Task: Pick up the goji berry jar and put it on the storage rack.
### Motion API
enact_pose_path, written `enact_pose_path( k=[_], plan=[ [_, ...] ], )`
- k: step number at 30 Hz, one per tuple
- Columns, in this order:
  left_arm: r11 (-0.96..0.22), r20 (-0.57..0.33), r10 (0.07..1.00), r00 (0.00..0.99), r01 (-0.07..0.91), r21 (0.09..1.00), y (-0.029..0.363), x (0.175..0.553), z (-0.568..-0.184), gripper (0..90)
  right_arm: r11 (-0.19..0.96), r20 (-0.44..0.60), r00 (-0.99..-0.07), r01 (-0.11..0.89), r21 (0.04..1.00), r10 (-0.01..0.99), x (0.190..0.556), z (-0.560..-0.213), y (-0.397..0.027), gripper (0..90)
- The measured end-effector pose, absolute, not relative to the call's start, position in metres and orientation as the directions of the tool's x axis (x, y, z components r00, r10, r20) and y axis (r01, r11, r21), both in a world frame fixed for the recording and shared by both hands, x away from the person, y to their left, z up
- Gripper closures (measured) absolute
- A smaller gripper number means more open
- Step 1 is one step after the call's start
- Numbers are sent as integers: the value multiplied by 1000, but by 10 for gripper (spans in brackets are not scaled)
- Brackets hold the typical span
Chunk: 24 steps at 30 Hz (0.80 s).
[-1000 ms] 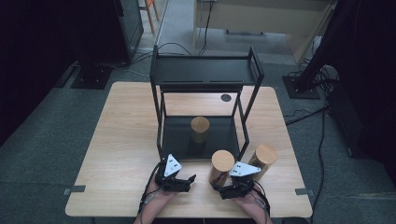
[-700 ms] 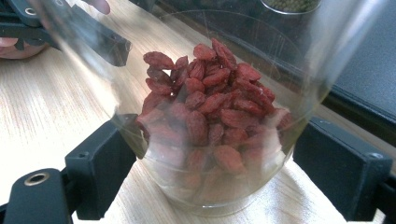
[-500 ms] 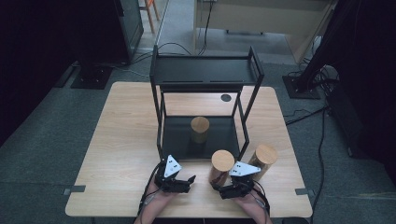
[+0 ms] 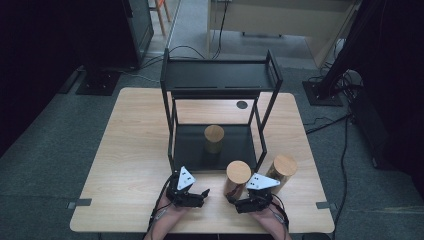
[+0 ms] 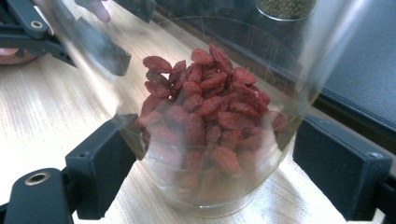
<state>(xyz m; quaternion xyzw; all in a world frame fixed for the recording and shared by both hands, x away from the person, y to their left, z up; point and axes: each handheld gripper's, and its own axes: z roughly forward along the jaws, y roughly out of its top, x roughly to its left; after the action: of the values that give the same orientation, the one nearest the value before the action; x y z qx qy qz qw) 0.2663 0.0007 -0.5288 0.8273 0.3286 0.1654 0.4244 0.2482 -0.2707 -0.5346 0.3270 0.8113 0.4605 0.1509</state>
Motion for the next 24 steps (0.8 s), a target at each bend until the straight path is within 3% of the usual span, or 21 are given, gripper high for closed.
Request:
enact_pose_path(
  k=[13,24],
  plan=[
    [-441,-2,684,730,416,795,-1,268,-529,121,308,96,-742,388,868,664,247,-528,-273,142],
    [-446,-10,681,732,425,788,-2,269,-530,122,315,69,-736,370,874,674,248,-514,-268,159]
  ],
)
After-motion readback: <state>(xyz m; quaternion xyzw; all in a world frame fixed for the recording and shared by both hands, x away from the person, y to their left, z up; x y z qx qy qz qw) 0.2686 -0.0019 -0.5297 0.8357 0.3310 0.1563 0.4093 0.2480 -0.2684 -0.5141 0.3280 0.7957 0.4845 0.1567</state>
